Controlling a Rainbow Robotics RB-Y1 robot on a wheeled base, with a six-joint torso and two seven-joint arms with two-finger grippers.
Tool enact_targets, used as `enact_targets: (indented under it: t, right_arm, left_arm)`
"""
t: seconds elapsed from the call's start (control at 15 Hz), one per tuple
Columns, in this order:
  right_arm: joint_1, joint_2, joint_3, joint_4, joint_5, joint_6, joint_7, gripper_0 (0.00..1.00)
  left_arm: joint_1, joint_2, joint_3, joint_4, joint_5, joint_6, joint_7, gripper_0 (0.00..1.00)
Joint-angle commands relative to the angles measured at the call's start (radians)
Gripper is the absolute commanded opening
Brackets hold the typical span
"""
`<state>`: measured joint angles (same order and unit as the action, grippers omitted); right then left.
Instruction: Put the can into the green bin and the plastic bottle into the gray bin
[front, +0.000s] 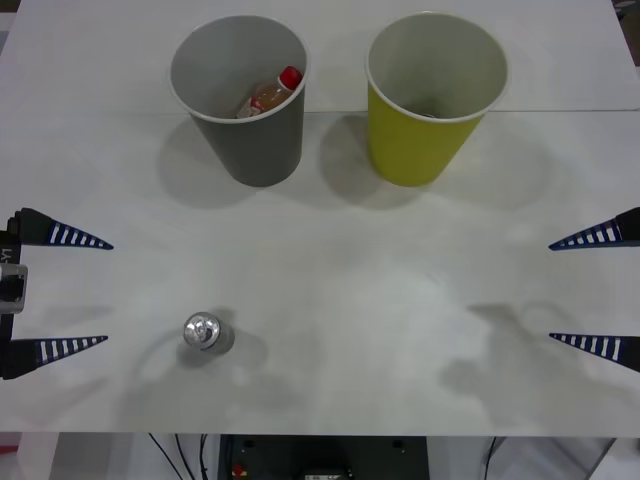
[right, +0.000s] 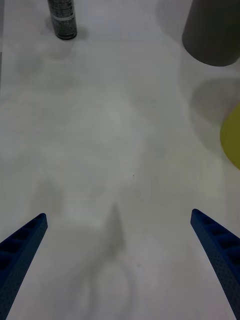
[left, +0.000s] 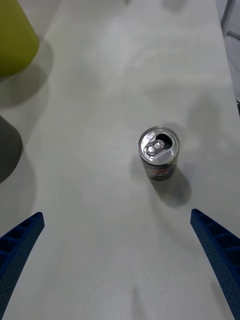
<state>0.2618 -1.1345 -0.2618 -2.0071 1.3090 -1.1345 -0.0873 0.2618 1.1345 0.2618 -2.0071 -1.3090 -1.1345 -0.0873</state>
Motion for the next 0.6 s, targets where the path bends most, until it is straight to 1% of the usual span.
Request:
enact_targets:
  t: [0.07, 0.13, 0.4, 0.6]
  right_arm:
    - [0.0, 0.0, 0.0, 0.0, 0.0, 0.0, 0.0, 1.0]
    - [0.0, 0.0, 0.0, 0.0, 0.0, 0.0, 0.0, 1.0]
    - [0.0, 0.0, 0.0, 0.0, 0.0, 0.0, 0.0, 1.0]
    - [0.0, 0.0, 0.0, 0.0, 0.0, 0.0, 0.0, 1.0]
  left_arm:
    - [0.0, 0.0, 0.0, 0.0, 0.0, 0.0, 0.0, 1.0]
    - [0.022, -0.009, -0.023, 0.011, -0.004, -0.004, 0.001, 1.0]
    - [0.024, -0.013, -0.019, 0.013, -0.004, -0.004, 0.001, 1.0]
    - [0.024, -0.033, -0.042, 0.039, 0.001, -0.001, -0.008, 1.0]
